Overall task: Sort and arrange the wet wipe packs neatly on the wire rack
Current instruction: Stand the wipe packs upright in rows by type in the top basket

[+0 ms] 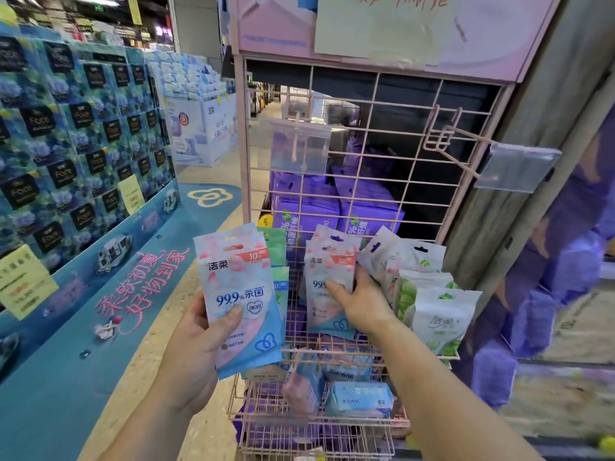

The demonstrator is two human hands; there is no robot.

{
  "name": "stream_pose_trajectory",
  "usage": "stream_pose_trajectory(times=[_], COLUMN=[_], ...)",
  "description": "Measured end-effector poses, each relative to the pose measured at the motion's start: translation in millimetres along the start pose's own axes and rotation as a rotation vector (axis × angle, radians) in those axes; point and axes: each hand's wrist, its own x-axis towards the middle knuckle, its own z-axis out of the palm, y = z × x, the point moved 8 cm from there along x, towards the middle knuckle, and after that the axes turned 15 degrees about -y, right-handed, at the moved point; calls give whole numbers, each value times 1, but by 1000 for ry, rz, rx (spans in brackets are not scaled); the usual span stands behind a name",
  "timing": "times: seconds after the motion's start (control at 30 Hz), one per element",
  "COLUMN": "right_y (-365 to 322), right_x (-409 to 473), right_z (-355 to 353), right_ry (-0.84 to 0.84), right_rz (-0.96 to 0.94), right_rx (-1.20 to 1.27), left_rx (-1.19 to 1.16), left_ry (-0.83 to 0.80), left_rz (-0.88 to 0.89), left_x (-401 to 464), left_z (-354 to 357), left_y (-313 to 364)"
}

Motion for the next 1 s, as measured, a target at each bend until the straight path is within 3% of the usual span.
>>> stream_pose_trajectory(times=[0.17,0.4,0.53,0.67,0.8,0.9,1.0], right_y=[7,5,-13,-40,-27,-8,-26], right_x=[1,-9,-39,-63,-56,-54,-71], right_z=[-1,-3,-18,-18,-5,12,12], right_ry=[18,244,376,137,-28,-124,-194], right_rz=[20,61,-91,-209,-99,-15,-127], right_rx=[23,67,210,345,409,383,320], left_rx=[33,102,204,281,361,487,470], left_ry=[-7,-62,-100,-121,-100,-4,94], left_rz=[2,13,16,21,-60,-73,-74], left_x=[-1,5,18,39,57,65,70], left_z=[1,18,50,81,97,98,95], left_y=[0,-5,-18,-36,-63,-69,-68])
